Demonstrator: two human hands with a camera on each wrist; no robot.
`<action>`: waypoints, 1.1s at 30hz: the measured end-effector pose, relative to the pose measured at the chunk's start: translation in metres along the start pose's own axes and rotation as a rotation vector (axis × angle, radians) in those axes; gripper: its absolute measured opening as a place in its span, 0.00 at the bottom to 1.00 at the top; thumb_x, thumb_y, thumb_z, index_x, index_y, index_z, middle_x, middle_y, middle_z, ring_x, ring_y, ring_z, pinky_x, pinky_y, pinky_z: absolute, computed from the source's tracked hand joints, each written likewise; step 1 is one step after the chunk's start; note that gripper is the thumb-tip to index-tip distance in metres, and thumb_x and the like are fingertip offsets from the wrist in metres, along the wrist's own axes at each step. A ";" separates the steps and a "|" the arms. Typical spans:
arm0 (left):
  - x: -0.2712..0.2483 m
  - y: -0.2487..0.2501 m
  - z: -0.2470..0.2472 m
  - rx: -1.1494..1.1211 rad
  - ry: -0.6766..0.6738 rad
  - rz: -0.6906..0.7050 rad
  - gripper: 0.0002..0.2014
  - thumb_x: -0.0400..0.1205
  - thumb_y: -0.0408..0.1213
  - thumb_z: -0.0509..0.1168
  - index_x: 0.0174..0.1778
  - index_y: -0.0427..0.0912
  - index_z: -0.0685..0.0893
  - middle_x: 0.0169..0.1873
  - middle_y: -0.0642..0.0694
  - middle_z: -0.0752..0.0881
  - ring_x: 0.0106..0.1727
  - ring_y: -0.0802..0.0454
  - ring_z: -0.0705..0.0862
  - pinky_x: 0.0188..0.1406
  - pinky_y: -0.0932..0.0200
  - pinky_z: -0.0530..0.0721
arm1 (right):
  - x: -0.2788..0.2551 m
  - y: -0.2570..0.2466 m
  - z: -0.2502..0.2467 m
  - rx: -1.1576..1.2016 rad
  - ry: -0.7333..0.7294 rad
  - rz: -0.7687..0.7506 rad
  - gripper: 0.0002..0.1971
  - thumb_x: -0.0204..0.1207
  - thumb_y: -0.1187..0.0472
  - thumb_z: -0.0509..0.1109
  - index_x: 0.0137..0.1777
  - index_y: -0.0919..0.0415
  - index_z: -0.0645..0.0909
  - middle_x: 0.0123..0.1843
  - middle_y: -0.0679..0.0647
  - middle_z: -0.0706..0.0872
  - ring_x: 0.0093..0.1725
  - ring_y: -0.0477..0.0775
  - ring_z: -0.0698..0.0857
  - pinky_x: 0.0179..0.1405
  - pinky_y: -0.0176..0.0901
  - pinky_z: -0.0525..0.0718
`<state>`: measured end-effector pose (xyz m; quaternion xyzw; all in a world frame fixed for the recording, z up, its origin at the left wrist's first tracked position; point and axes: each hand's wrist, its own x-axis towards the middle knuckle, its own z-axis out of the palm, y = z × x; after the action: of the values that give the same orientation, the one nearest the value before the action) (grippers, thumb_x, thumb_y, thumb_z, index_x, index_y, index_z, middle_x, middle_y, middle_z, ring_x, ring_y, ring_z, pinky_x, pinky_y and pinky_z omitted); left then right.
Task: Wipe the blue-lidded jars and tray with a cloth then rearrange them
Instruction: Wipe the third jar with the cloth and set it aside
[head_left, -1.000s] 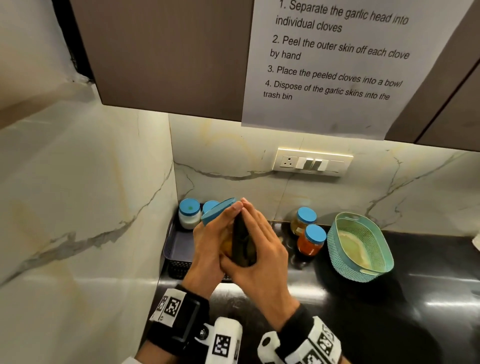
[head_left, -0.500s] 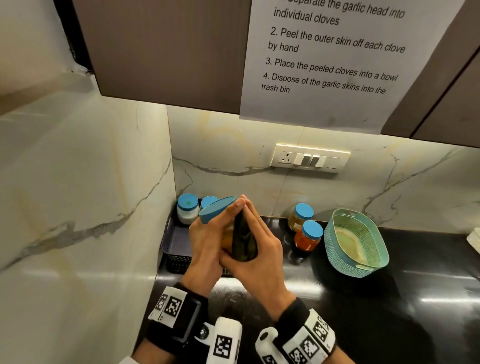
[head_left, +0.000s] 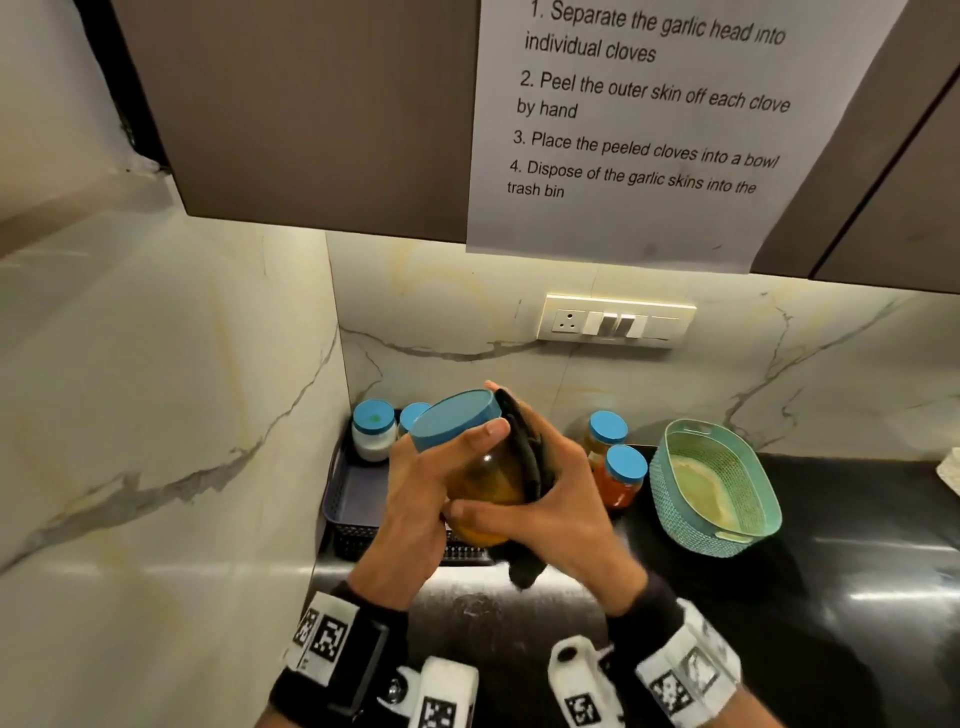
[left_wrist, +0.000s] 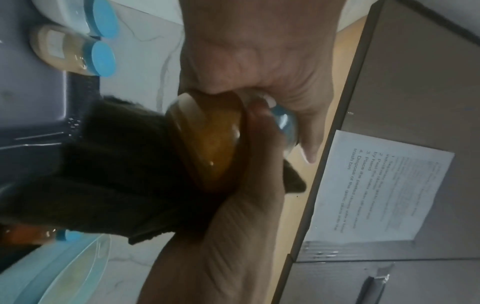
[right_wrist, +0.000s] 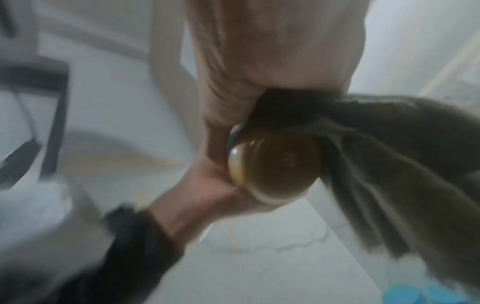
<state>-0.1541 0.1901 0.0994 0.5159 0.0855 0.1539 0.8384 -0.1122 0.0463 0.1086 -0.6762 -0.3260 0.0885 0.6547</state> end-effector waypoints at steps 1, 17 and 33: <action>0.000 -0.002 0.001 -0.046 0.001 -0.002 0.30 0.61 0.51 0.82 0.60 0.48 0.92 0.55 0.43 0.95 0.58 0.42 0.94 0.53 0.46 0.94 | -0.006 0.003 0.009 -0.087 0.068 -0.075 0.47 0.67 0.67 0.89 0.86 0.55 0.72 0.77 0.47 0.86 0.78 0.48 0.84 0.74 0.49 0.86; 0.011 -0.016 -0.005 -0.120 0.133 -0.029 0.46 0.57 0.55 0.88 0.69 0.35 0.87 0.61 0.35 0.92 0.63 0.38 0.93 0.56 0.49 0.94 | -0.013 0.031 0.038 -0.489 0.223 -0.219 0.48 0.68 0.51 0.85 0.88 0.53 0.68 0.89 0.44 0.70 0.89 0.47 0.69 0.84 0.51 0.76; 0.012 -0.018 -0.004 -0.075 0.169 -0.048 0.40 0.63 0.54 0.89 0.70 0.43 0.88 0.59 0.44 0.94 0.62 0.44 0.93 0.59 0.42 0.92 | 0.007 0.033 0.013 -0.310 0.070 -0.142 0.50 0.66 0.60 0.88 0.88 0.52 0.68 0.87 0.45 0.74 0.86 0.48 0.74 0.83 0.54 0.79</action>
<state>-0.1413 0.1895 0.0815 0.4673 0.1622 0.1800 0.8503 -0.1033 0.0628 0.0779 -0.7470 -0.3598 -0.0331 0.5581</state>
